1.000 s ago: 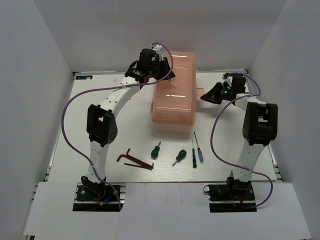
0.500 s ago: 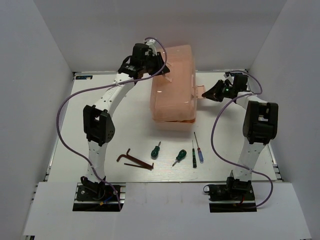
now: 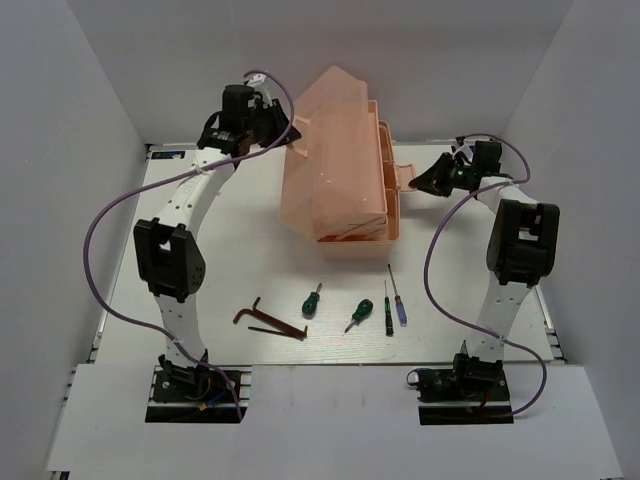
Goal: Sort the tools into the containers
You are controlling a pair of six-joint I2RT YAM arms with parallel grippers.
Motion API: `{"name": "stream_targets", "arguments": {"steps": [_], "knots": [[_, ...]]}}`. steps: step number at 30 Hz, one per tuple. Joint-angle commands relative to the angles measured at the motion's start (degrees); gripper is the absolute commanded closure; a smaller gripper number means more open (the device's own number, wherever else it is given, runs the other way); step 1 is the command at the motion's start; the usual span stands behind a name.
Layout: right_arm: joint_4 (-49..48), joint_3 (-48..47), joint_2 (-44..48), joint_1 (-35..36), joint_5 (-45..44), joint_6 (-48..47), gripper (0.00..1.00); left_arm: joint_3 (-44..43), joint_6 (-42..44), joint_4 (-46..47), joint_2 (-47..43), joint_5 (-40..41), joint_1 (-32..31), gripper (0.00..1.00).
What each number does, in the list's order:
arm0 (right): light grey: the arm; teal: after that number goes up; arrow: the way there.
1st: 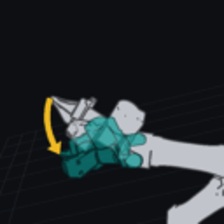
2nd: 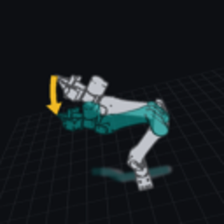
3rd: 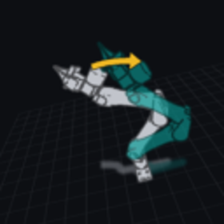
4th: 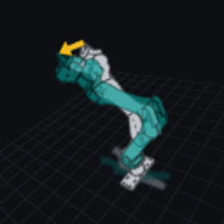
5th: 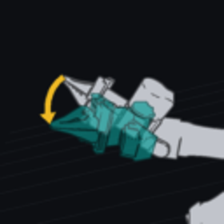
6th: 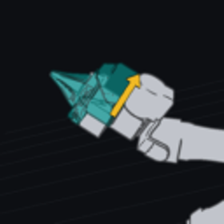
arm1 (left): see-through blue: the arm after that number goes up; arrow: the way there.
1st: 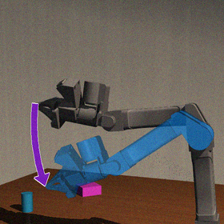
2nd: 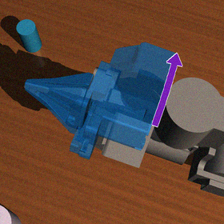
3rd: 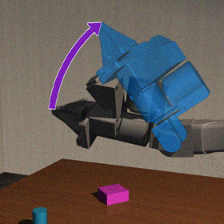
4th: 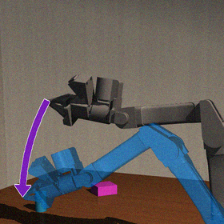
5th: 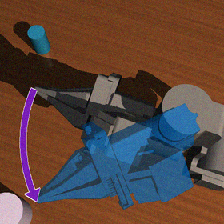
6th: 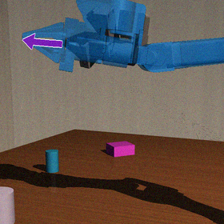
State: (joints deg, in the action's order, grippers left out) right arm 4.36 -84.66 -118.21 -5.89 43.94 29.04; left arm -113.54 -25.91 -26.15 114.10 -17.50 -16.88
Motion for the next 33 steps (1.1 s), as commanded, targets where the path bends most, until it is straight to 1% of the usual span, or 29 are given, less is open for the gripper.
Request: {"name": "stream_targets", "arguments": {"steps": [1, 3, 4, 6, 8, 9, 11, 16, 17, 18, 21, 22, 23, 24, 27, 33], "knots": [[-1.1, -4.4, -1.0, -5.0, -4.7, -2.9, 1.00, 5.8, 6.8, -1.6, -6.0, 4.8, 3.6, 0.99], [-0.8, -4.4, -1.1, -5.1, -5.3, -2.9, 1.00, 9.2, 6.8, -0.9, -8.7, 5.9, 5.1, 0.99], [-0.8, -4.6, -1.3, -5.2, -5.4, -3.3, 1.00, 12.5, 7.5, 0.2, -9.6, 6.4, 5.1, 0.99], [0.4, -5.2, -1.8, -5.3, -6.1, -3.9, 1.00, 16.2, 8.1, 0.7, -11.5, 6.4, 6.5, 0.97], [1.2, -5.9, -2.0, -5.4, -6.5, -3.9, 1.00, 18.3, 8.1, 1.3, -12.6, 6.9, 7.1, 0.97], [1.5, -6.2, -2.3, -5.4, -6.5, -4.4, 1.00, 19.8, 8.1, 1.8, -12.6, 6.9, 7.7, 0.94], [2.1, -6.4, -2.5, -5.4, -6.9, -4.6, 1.00, 20.9, 8.6, 1.8, -13.9, 6.9, 7.7, 0.92], [2.9, -6.3, -2.8, -5.7, -6.9, -5.6, 1.00, 24.6, 9.7, 2.4, -15.1, 6.9, 9.0, 0.81], [3.1, -6.2, -2.7, -5.6, -7.0, -5.7, 1.00, 25.2, 9.7, 2.4, -15.8, 7.6, 9.5, 0.78], [3.3, -6.0, -2.8, -5.7, -6.9, -5.7, 1.00, 26.6, 9.7, 2.4, -15.8, 8.2, 9.5, 0.66], [3.4, -5.6, -2.6, -5.8, -6.4, -5.9, 1.00, 27.7, 10.7, 0.2, -15.8, 11.6, 10.0, 0.51], [3.3, -5.4, -2.5, -5.9, -6.3, -6.1, 1.00, 28.5, 10.7, -0.4, -16.5, 13.5, 10.6, 0.41], [3.3, -5.2, -2.4, -5.9, -6.1, -6.1, 1.00, 29.6, 10.7, -0.4, -16.5, 14.3, 11.2, 0.36], [3.3, -5.0, -2.1, -6.0, -6.1, -6.3, 1.00, 29.6, 10.0, -0.4, -17.1, 14.9, 11.2, 0.33], [3.1, -4.5, -2.1, -6.1, -5.7, -5.7, 1.00, 30.1, 10.0, -0.9, -17.1, 15.5, 11.8, 0.30], [2.9, -3.6, -1.8, -6.0, -5.4, -5.7, 1.00, 31.8, 9.5, -0.9, -17.1, 14.2, 12.9, 0.29]]}}
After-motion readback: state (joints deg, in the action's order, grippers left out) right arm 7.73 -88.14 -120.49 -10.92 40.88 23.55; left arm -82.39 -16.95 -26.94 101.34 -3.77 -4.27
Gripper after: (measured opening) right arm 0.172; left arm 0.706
